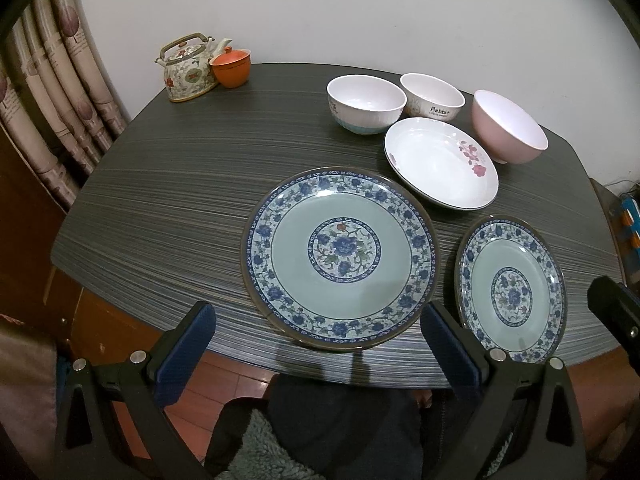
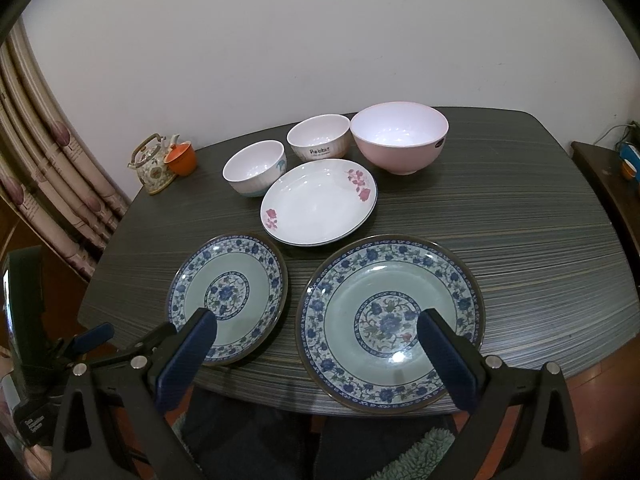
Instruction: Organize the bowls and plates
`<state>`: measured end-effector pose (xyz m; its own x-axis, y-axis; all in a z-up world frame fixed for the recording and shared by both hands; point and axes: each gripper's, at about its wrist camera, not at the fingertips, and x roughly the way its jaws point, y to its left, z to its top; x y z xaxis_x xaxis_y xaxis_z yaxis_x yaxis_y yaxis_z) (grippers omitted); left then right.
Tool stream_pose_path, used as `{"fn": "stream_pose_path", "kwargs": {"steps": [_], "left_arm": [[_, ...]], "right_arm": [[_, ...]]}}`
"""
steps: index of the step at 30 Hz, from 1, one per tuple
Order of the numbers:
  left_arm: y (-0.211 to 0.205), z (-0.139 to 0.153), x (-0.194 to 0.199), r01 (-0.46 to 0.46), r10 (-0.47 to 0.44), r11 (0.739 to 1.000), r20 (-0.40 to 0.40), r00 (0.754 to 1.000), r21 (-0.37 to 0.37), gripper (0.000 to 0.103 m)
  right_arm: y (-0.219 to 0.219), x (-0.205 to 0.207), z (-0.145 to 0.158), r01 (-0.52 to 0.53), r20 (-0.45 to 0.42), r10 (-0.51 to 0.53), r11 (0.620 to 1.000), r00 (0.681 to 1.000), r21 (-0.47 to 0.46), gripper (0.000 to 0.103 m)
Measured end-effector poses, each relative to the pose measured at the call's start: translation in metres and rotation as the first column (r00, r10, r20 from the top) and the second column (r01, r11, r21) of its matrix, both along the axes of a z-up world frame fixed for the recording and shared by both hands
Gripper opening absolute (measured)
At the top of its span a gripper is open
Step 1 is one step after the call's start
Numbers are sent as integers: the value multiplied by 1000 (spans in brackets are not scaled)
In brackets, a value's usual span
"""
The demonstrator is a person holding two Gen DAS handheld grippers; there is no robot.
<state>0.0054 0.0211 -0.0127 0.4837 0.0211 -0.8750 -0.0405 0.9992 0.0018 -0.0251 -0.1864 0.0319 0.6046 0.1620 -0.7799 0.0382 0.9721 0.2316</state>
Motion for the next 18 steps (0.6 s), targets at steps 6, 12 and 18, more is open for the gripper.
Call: {"fn": "stream_pose_path", "kwargs": {"steps": [6, 12, 18], "left_arm": [[0, 0, 0, -1, 1, 1000, 1, 1000, 1, 101], [0, -1, 0, 0, 0, 1000, 1, 1000, 0, 101], [1, -2, 1, 2, -2, 1000, -1, 1000, -11, 101]], "right_arm": [[1, 0, 0, -2, -1, 2, 1000, 1000, 1, 102], [2, 1, -1, -13, -6, 13, 1000, 1000, 9, 97], [5, 5, -2, -37, -7, 37, 999, 999, 27, 95]]}}
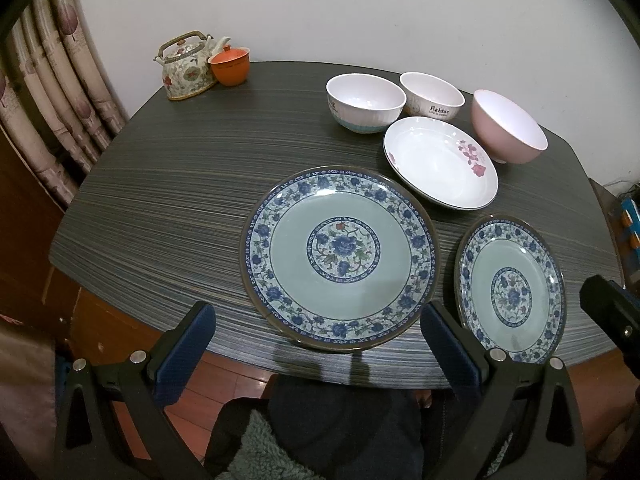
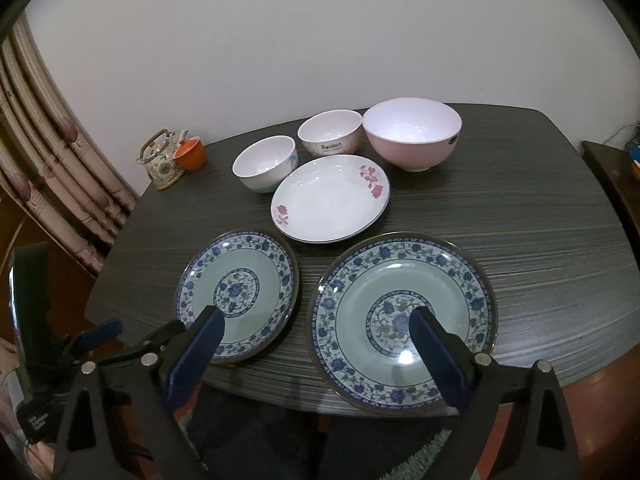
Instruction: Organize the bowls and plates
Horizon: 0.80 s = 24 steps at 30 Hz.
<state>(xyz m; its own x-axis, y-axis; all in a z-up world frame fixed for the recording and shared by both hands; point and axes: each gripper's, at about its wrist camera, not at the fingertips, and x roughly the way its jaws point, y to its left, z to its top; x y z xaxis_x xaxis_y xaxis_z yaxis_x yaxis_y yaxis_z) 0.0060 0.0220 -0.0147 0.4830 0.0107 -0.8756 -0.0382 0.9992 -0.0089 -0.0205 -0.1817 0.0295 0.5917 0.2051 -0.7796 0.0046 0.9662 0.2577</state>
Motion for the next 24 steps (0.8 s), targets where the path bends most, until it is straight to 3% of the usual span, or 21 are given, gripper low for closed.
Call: {"fn": "stream_pose_path", "kwargs": {"steps": [9, 14, 17, 21, 23, 24], "left_arm": [[28, 5, 15, -12, 11, 990, -11, 1000, -143, 100], [58, 3, 26, -67, 60, 968, -39, 997, -242, 86], [77, -3, 33, -114, 98, 951, -70, 993, -289, 75], [100, -17, 41, -171, 140, 930, -116, 983, -326, 67], [110, -27, 45, -199, 154, 913, -151, 976, -357, 59], [114, -32, 47, -207, 154, 903, -166, 974, -375, 57]], "right_arm": [[4, 19, -13, -89, -44, 95, 989, 995, 116, 83], [10, 35, -23, -134, -70, 147, 978, 987, 162, 81], [13, 47, -31, -152, -100, 175, 968, 980, 202, 71], [17, 65, -47, -159, -144, 200, 954, 969, 254, 69], [19, 73, -54, -155, -164, 203, 951, 965, 267, 59], [20, 78, -58, -158, -172, 213, 946, 962, 283, 45]]}}
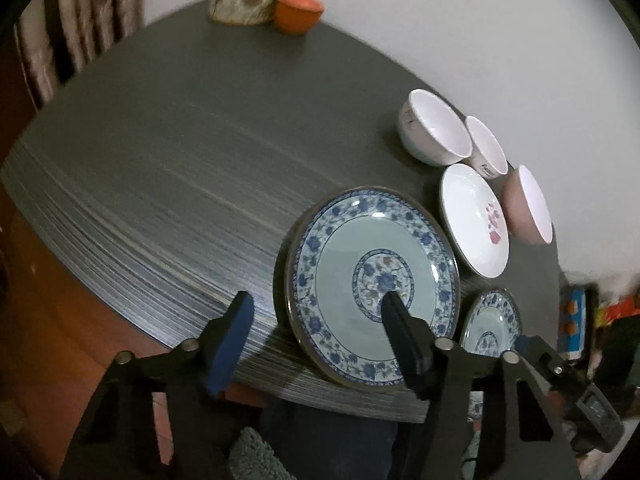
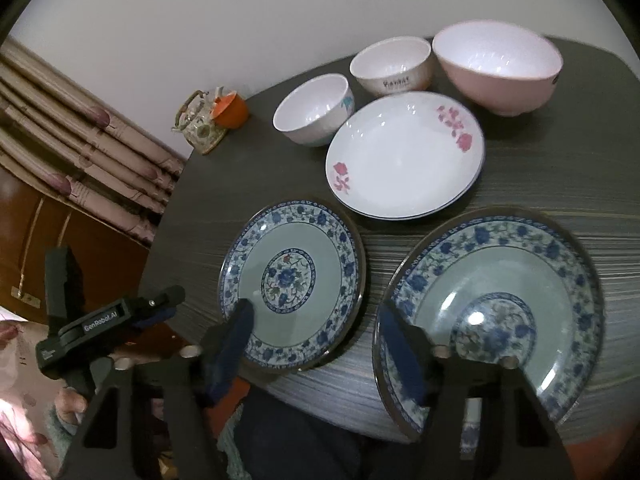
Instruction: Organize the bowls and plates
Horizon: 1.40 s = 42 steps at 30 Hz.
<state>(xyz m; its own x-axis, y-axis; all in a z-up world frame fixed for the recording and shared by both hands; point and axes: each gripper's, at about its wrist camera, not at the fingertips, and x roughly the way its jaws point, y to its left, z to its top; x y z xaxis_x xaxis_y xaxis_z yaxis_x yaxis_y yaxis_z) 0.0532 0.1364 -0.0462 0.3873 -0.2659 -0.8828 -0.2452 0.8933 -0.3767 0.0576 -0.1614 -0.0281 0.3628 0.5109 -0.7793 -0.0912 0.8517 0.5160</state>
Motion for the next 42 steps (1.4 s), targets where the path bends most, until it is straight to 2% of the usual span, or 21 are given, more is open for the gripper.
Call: {"fn": "stream_pose_path", "kwargs": {"steps": [2, 13, 19, 31, 42], "left_arm": [[7, -11, 3, -10, 9, 999, -30, 1000, -48, 47], [17, -28, 17, -17, 11, 993, -55, 998, -118, 42], [23, -38, 24, -26, 14, 987, -77, 997, -156, 33], [21, -50, 31, -25, 12, 989, -90, 996, -148, 32], [12, -62, 41, 26, -37, 993, -92, 995, -117, 14]], "right_arm": [[1, 11, -11, -4, -39, 5, 999, 999, 33, 42], [12, 50, -42, -32, -82, 32, 999, 996, -2, 28], [13, 64, -52, -43, -92, 40, 999, 995, -31, 26], [21, 84, -67, -85, -114, 78, 995, 990, -53, 24], [30, 92, -76, -103, -128, 94, 992, 987, -67, 13]]}}
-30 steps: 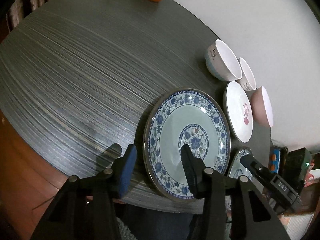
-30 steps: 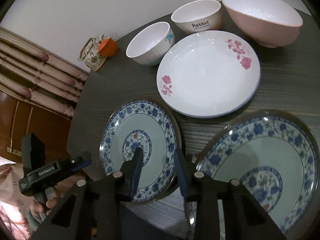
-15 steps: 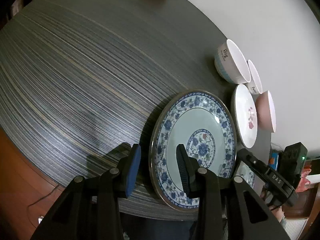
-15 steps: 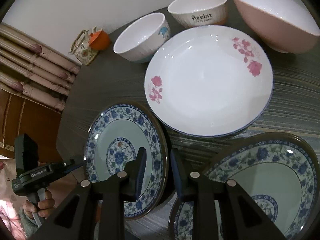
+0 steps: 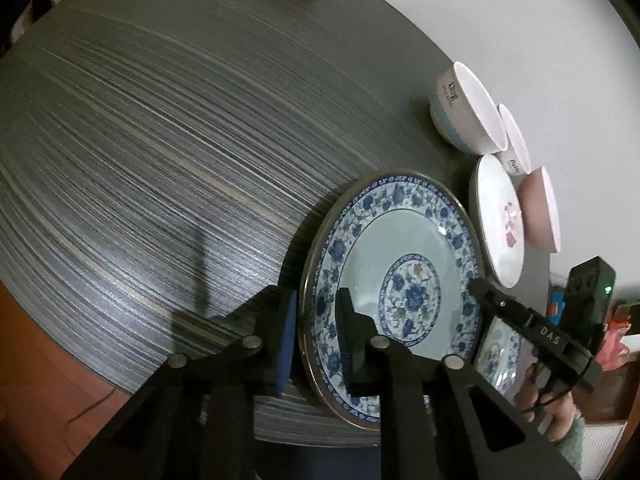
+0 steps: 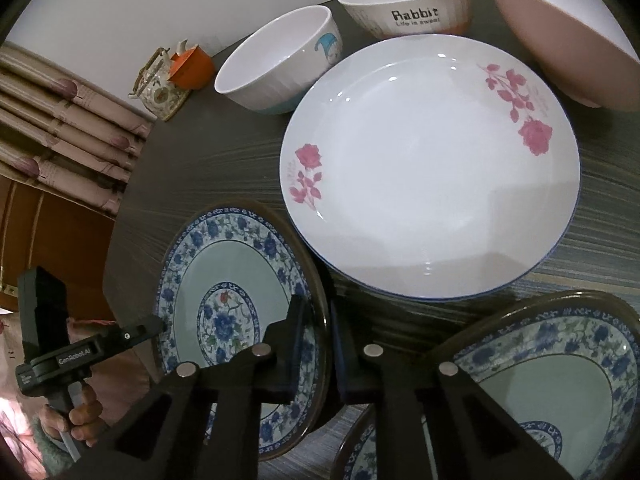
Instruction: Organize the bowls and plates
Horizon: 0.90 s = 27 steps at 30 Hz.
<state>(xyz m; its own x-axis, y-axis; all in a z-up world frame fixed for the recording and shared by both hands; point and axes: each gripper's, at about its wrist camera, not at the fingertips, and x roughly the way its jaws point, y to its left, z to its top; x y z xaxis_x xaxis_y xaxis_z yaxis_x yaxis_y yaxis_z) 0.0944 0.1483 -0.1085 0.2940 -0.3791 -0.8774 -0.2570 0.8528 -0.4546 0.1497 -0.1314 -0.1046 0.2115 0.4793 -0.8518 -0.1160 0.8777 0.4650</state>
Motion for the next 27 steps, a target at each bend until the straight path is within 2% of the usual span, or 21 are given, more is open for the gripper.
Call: {"fn": "stream_pose_path", "kwargs": {"steps": [11, 23, 27], "left_arm": [[14, 13, 2, -11, 2, 990, 64, 998, 140, 11], [47, 17, 6, -105, 87, 967, 87, 992, 232, 11], [50, 14, 7, -115, 98, 966, 84, 992, 233, 12]], "right_arm": [[21, -15, 8, 10, 13, -10, 1000, 1000, 0, 12], [53, -30, -1, 0, 22, -1, 1000, 1000, 31, 12], [53, -32, -2, 1, 29, -2, 1000, 1000, 23, 12]]}}
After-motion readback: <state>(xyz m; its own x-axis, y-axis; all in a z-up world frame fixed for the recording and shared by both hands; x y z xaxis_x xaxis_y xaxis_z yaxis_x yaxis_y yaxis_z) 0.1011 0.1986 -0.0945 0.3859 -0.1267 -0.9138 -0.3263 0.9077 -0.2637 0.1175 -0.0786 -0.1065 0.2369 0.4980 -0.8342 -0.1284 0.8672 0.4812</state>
